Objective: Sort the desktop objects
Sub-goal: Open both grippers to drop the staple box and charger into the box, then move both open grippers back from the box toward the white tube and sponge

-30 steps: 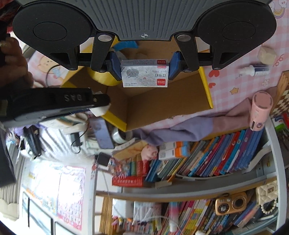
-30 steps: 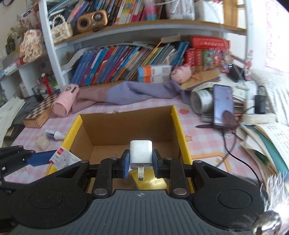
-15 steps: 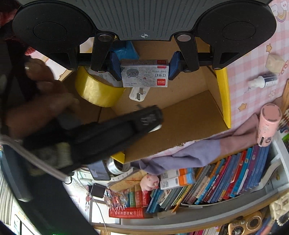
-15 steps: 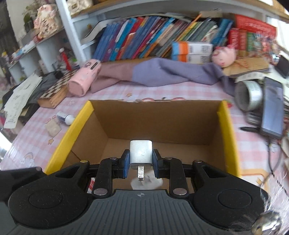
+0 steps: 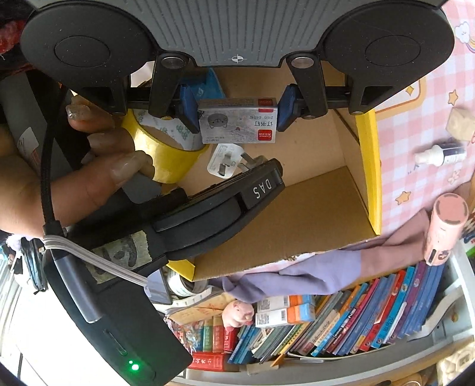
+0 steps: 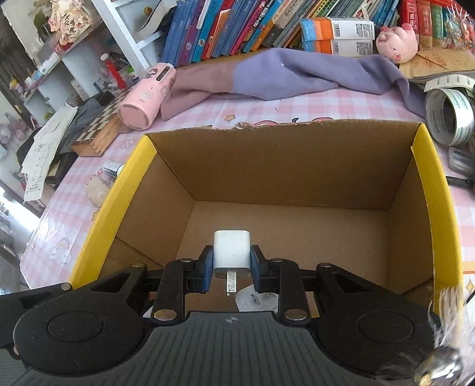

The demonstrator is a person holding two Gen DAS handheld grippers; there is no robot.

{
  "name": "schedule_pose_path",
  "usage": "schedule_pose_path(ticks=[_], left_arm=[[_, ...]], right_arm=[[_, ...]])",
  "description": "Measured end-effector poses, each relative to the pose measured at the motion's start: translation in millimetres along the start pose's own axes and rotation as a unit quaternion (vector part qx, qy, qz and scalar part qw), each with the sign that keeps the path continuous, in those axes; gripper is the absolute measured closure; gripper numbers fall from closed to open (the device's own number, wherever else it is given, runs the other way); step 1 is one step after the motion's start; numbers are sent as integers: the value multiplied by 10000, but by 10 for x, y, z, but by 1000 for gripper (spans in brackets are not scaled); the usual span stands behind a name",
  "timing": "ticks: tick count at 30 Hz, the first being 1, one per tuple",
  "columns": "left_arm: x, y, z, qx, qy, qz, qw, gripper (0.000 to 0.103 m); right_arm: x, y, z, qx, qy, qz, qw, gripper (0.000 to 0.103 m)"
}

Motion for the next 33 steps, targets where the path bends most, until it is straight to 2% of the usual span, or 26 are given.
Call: schedule_pose_path(ticks=[6,8,10,15,19,22,28,33], left_arm=[[27,-38,-64,27,-136,48,9999,47],[25,-50,-106,81,-276,79,9996,40],[6,-43,-141,115,-325,44,9994,35],[-62,-1,-225,122,-457,-87,9988,31],[-88,14,-294,189,-581,-50,9981,28],[-71,19,-365,294,-612,48,9977,21],[-45,7,-530,639,-595,228,9959,20],[-71,13,-721,1006,-534,229,9932,18]], right_arm=[[2,14,17,-17,18,6,10000,79],[17,14,4,13,14,70,10000,73],[40,9,-13,46,-6,172,9998,61],[67,21,-45,134,80,291,9995,59],[87,22,-85,269,211,460,9984,51],[84,12,-138,431,326,485,9974,43],[-59,-4,-370,913,438,264,9945,37],[-233,85,-649,1410,685,-87,9876,36]])
Point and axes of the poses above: each gripper's, at about its wrist camera, not at the fingertips, and z roughly the way its jaws point, x to its right, y to its underside, the point moved 8 cm from there along z, roughly the way its jaws point, and after that the axes turned 3 degrees about -x, right-handed, at the moved point
